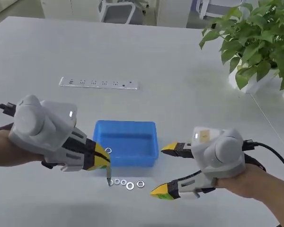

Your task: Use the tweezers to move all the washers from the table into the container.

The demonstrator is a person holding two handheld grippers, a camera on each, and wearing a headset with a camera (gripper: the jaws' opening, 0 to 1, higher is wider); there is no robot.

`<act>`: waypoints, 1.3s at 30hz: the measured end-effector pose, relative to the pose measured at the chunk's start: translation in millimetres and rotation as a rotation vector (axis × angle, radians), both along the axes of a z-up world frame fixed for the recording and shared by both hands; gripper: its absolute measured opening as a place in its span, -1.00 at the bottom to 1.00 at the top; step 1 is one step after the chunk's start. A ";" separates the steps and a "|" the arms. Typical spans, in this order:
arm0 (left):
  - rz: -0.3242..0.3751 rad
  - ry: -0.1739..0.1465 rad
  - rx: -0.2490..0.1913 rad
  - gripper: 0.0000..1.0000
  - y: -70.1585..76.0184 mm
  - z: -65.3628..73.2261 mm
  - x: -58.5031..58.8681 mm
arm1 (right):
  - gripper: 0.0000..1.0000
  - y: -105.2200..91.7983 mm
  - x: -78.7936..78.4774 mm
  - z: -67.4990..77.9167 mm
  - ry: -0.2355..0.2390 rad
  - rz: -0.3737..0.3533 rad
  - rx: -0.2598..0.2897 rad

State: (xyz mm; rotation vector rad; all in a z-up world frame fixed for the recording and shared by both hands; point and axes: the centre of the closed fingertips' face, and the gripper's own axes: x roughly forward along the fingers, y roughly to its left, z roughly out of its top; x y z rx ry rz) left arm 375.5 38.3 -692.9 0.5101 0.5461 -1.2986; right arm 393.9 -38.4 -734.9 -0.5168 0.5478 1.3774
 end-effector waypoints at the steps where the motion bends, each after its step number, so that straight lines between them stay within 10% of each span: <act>1: 0.000 0.000 0.000 -0.89 -0.1 0.1 -0.3 | 0.32 -0.1 0.2 0.0 0.000 0.000 -0.001; 19: -0.015 0.006 0.005 -0.89 0.7 -3.1 -3.7 | 0.20 8.8 -4.9 -0.6 -0.009 0.038 0.007; 39: -0.026 0.024 -0.003 -0.90 -0.1 -2.8 -7.5 | -0.28 61.9 -18.4 -9.1 -0.043 0.202 0.022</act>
